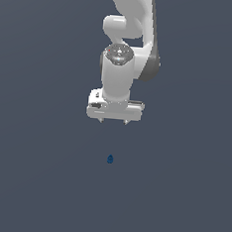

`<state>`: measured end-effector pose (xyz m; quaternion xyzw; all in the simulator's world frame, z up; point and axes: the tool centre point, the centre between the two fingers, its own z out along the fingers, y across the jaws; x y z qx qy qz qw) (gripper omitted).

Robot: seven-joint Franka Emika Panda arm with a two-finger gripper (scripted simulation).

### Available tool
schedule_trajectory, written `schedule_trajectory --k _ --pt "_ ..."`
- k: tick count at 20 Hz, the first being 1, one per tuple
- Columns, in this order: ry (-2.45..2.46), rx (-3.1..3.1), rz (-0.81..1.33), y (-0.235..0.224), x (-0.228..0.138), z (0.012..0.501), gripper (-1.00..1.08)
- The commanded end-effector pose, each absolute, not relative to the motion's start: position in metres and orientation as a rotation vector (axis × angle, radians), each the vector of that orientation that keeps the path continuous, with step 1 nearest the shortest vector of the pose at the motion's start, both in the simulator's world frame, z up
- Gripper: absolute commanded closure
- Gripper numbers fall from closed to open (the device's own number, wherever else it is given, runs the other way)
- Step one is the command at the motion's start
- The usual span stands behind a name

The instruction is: Pick up the object and move it to a goal position.

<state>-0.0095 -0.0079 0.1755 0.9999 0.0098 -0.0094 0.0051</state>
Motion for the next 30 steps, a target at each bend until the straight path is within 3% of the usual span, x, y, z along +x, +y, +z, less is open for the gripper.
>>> schedule_trajectory --k 1,17,30 --pt "0.031 3.131 -0.03 -0.008 -0.009 0.176 -0.92" --pt "0.058 3.116 -0.055 0.004 -0.011 0.176 -0.92" --pt "-0.226 3.12 -0.033 -0.001 0.034 0.147 -0.92"
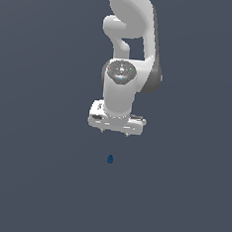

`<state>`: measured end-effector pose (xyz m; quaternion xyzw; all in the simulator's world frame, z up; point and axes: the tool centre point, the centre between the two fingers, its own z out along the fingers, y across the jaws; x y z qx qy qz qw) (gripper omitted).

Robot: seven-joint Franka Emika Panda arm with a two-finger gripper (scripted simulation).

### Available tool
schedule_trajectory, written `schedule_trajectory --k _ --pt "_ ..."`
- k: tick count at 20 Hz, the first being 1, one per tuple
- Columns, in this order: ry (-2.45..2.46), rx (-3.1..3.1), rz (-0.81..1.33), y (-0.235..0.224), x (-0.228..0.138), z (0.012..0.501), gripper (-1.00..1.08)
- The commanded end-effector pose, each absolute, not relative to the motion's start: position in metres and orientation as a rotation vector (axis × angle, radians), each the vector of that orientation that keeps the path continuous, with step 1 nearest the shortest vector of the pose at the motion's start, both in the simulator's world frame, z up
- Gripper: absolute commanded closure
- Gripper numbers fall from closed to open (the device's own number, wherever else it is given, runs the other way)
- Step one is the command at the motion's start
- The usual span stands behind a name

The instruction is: Pick up the object and move it to a goal position.

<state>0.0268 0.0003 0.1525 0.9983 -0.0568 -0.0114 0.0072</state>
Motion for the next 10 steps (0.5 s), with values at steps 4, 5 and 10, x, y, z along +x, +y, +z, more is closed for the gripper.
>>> schedule_trajectory --k 4,5,10 --pt "-0.373 3.111 -0.021 -0.004 0.055 0.129 -0.92" --pt "-0.406 3.108 -0.019 -0.004 0.06 0.125 -0.92" --pt "-0.537 3.092 -0.008 -0.007 0.078 0.107 -0.92"
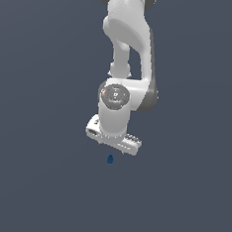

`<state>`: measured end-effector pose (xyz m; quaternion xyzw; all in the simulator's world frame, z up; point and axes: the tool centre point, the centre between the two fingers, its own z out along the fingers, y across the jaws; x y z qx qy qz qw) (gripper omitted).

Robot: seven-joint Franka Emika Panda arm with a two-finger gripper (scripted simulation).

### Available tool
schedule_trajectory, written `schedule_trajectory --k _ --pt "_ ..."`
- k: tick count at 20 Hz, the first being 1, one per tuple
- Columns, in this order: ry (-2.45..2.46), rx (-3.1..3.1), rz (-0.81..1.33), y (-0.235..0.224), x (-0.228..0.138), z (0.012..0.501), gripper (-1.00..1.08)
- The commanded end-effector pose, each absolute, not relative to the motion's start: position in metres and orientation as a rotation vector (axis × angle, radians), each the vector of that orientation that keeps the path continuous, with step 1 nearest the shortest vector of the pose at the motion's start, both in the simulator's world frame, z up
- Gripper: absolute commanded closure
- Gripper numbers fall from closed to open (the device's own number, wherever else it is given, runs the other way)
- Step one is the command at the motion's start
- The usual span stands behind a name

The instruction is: Pick up the object and move it to a goal position.

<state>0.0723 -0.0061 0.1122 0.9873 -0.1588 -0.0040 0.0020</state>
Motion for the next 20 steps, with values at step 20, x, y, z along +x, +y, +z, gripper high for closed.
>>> schedule_trajectory --k 20 --pt "-0.638 3.076 -0.001 -0.009 0.089 0.06 -0.92"
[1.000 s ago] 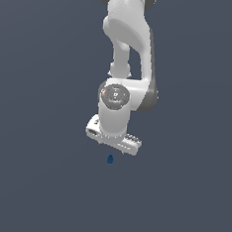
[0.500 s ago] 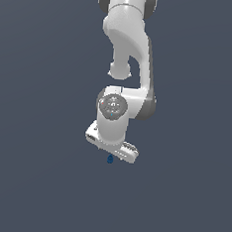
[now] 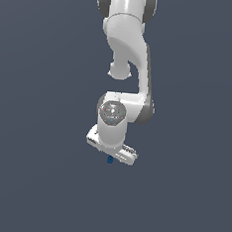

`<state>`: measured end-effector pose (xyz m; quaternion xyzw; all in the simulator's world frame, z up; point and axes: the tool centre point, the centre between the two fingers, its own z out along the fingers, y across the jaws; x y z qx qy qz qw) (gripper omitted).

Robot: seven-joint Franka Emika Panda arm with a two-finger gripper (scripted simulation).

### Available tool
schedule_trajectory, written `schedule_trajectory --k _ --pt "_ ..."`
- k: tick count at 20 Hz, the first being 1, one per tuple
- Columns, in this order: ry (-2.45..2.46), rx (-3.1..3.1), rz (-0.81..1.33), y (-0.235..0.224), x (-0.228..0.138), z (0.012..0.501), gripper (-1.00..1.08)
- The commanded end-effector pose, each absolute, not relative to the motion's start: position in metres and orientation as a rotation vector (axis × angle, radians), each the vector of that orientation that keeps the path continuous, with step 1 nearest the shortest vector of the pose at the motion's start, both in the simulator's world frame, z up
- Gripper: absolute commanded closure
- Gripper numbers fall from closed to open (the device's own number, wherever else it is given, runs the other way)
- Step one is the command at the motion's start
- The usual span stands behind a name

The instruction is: Pick up the object and move it to a goal position.

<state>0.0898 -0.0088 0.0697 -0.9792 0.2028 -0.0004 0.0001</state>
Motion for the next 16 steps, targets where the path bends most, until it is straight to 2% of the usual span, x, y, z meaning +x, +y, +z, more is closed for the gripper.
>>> schedule_trajectory --k 1,9,10,16 --pt "0.639 -3.076 0.0 -0.009 0.089 0.055 -0.92" --pt "0.64 -3.076 0.0 -0.009 0.091 0.043 -0.92" --pt "0.64 -3.076 0.0 -0.009 0.091 0.043 1.08" --pt "0.64 -3.076 0.0 -0.009 0.091 0.043 1.08"
